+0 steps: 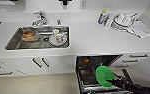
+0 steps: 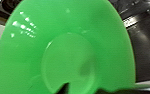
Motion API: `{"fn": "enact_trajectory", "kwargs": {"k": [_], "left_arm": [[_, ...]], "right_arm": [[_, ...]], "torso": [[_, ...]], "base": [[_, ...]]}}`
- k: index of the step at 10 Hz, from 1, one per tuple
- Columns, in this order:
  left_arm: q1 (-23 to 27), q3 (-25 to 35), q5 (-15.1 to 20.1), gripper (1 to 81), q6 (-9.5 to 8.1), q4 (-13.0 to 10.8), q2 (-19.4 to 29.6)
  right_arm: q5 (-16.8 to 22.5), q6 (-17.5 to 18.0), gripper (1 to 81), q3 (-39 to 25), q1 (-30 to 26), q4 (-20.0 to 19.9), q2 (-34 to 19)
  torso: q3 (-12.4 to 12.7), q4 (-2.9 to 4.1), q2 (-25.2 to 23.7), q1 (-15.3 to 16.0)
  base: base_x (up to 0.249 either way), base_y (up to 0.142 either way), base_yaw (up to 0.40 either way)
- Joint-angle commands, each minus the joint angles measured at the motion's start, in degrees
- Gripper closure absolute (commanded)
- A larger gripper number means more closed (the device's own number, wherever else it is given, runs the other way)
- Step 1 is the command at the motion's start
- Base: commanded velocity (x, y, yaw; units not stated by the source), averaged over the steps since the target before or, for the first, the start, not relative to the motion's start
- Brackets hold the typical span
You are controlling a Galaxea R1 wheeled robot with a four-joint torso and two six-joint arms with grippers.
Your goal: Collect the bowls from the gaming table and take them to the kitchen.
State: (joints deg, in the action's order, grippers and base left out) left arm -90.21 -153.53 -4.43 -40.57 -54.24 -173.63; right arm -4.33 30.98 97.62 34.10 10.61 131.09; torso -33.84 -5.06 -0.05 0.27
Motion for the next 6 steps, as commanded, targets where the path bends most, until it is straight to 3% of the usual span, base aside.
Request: {"fn": "enact_trajectory", "kwargs": {"k": [1, 3, 5, 6], "left_arm": [[-2.65, 0.16, 3.55, 1.0, 0.14, -0.78, -0.05], [-2.65, 0.07, 3.55, 1.0, 0.06, -0.61, -0.32], [-2.04, -0.01, 3.72, 1.0, -0.56, 0.27, -0.58], [-1.68, -0.11, 3.72, 1.0, -1.26, 0.71, -0.76]], "right_arm": [[1.78, 3.56, 1.0, -1.92, -7.94, -0.23, -3.43], [3.08, 3.74, 1.0, -4.02, -8.47, -0.23, -5.28], [8.43, 3.74, 1.0, -7.70, -8.12, 0.02, -9.92], [13.26, 3.65, 1.0, -9.38, -6.89, 0.29, -12.65]], "torso": [[0.00, 0.00, 0.00, 0.00], [0.00, 0.00, 0.00, 0.00], [0.00, 0.00, 0.00, 0.00], [0.00, 0.00, 0.00, 0.00]], "base": [[0.000, 0.000, 0.000], [0.000, 0.000, 0.000], [0.000, 0.000, 0.000], [0.000, 0.000, 0.000]]}}
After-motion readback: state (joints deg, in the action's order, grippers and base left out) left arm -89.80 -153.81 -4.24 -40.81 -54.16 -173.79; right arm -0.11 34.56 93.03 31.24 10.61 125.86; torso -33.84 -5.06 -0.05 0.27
